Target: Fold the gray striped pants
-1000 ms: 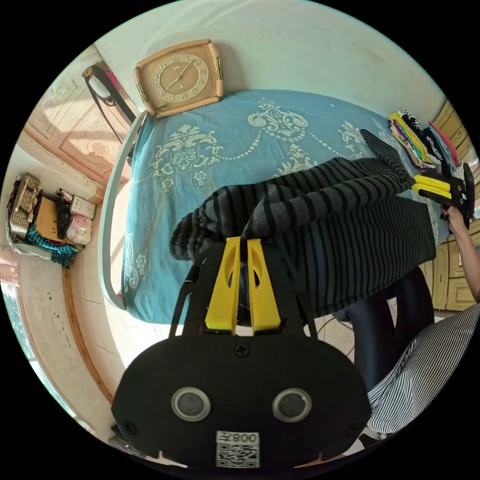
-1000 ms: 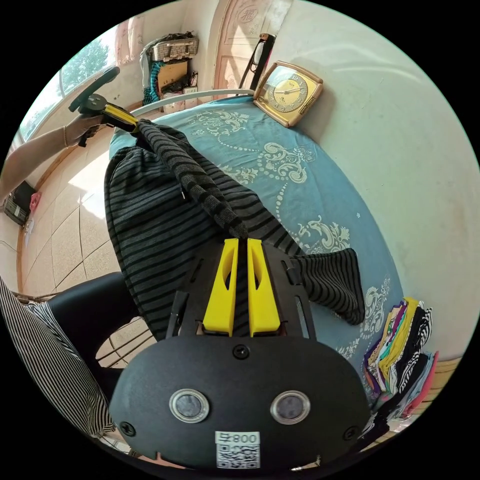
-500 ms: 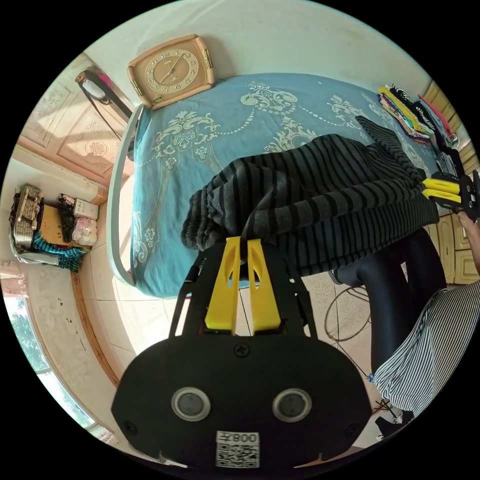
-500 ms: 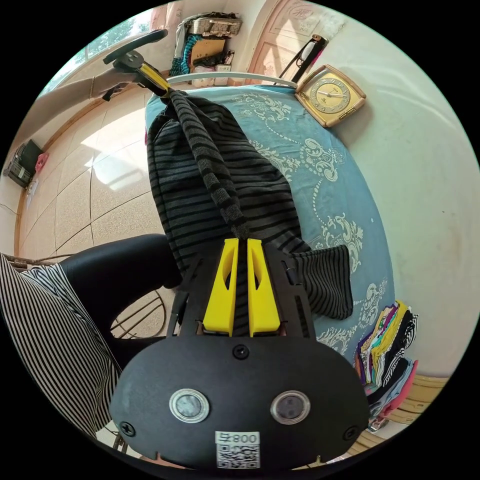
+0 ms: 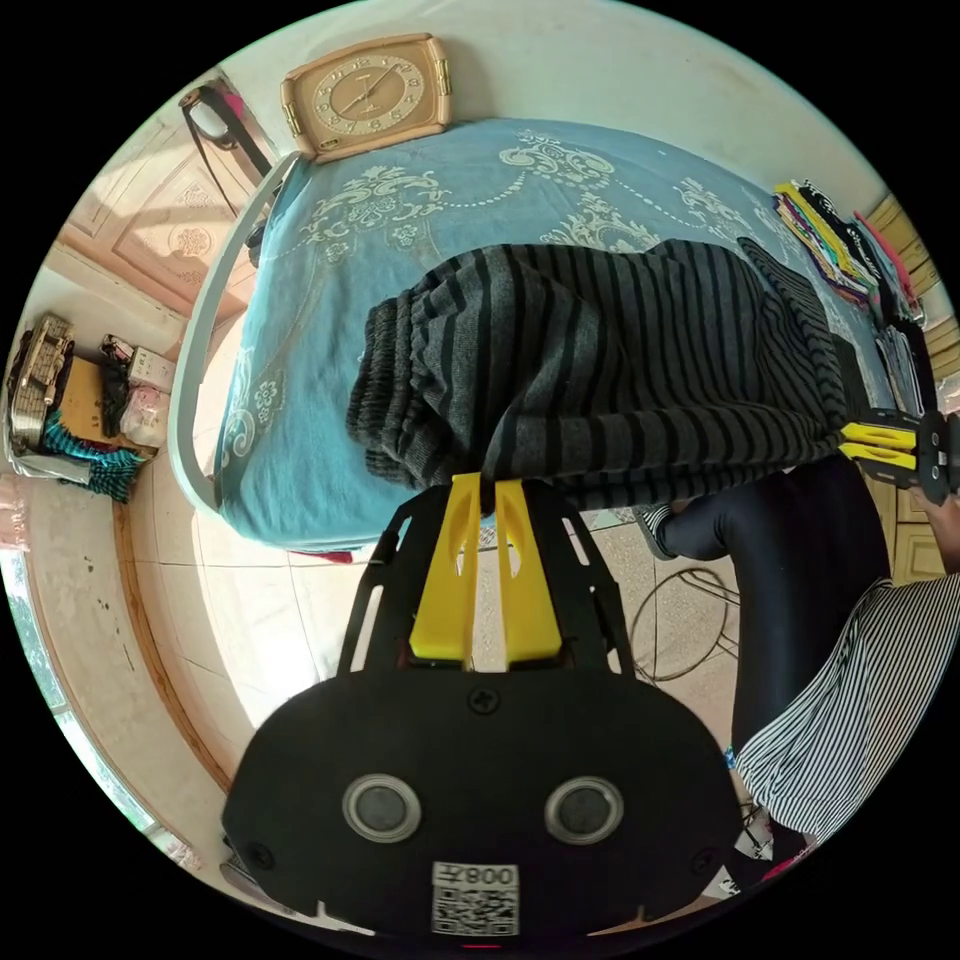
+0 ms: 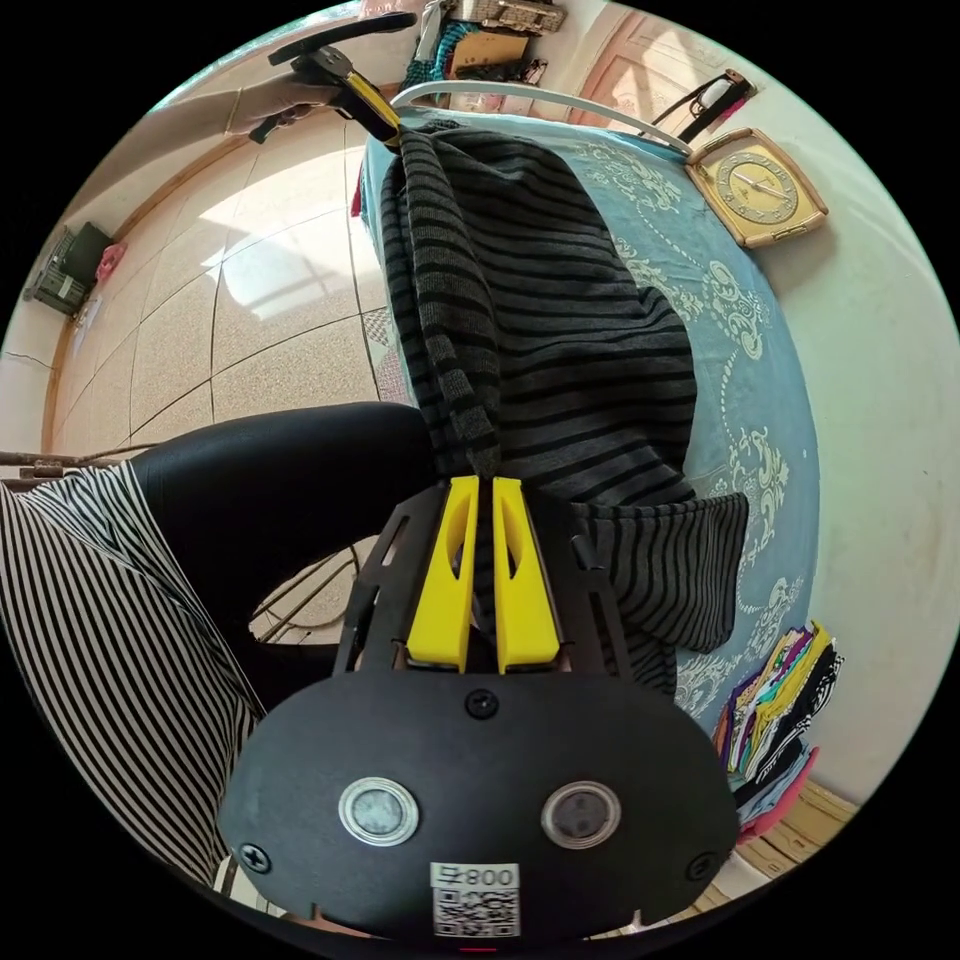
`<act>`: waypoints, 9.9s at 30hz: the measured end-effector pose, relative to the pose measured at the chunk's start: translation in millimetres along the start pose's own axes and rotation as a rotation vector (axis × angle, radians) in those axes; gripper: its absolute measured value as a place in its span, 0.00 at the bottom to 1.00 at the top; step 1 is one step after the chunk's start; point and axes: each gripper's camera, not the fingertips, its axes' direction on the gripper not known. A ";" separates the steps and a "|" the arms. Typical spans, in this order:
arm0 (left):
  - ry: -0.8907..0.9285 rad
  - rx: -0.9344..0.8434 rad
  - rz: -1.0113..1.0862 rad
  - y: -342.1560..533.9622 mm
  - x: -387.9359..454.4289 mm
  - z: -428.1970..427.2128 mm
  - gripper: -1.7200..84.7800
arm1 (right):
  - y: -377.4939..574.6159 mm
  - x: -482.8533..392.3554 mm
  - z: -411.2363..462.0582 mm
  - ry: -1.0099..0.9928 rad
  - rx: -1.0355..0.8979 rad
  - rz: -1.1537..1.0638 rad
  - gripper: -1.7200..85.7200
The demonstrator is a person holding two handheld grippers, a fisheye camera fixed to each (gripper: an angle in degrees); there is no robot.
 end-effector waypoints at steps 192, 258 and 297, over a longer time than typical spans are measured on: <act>0.321 0.027 0.971 -598.8 1387.0 -130.1 0.05 | 963.4 211.0 309.8 -0.726 0.897 1.778 0.05; 0.294 0.174 0.179 -263.5 300.0 93.7 0.05 | 191.4 406.1 199.4 -0.516 0.538 0.496 0.04; 0.055 0.229 -0.429 3.5 228.6 -84.4 0.02 | 315.7 381.2 195.4 -0.552 0.304 0.727 0.02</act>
